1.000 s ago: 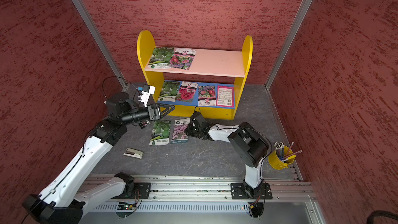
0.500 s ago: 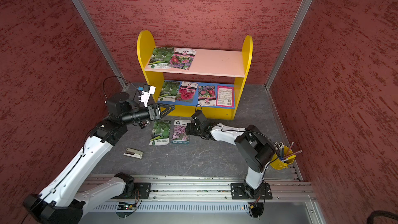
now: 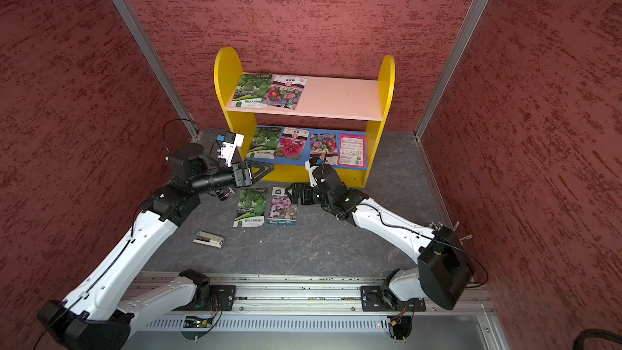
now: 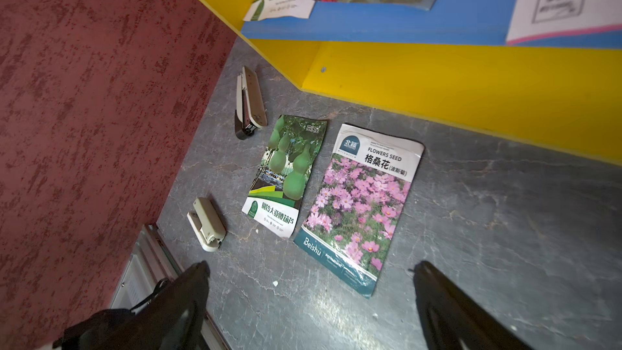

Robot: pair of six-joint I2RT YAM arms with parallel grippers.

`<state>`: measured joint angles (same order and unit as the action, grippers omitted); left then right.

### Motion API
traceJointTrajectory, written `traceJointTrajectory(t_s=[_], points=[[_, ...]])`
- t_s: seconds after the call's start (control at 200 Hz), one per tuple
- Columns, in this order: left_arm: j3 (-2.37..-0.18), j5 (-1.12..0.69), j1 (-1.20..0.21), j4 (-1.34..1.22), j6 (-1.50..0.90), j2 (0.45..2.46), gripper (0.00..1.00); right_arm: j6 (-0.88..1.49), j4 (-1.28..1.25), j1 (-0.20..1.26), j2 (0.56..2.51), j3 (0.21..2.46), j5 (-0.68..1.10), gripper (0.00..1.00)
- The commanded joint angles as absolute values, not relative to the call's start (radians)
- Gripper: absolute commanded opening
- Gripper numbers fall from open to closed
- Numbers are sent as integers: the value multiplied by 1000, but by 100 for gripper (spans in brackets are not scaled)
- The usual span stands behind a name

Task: Take the seed bag off the shelf
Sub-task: Place the seed packet at the center of the board.

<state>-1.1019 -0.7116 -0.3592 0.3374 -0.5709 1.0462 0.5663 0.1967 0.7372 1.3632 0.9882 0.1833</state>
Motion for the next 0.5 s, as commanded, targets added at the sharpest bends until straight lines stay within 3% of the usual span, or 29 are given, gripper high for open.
traceJointTrajectory(t_s=[0.0, 0.185, 0.496], points=[[-1136, -699, -364, 333, -564, 1055, 100, 490, 325, 746, 1303, 1045, 164, 99], [-1260, -670, -385, 376, -535, 1103, 100, 444, 423, 746, 1254, 1099, 123, 98], [-1730, -508, -455, 576, -379, 1371, 100, 440, 436, 747, 1212, 1098, 110, 99]])
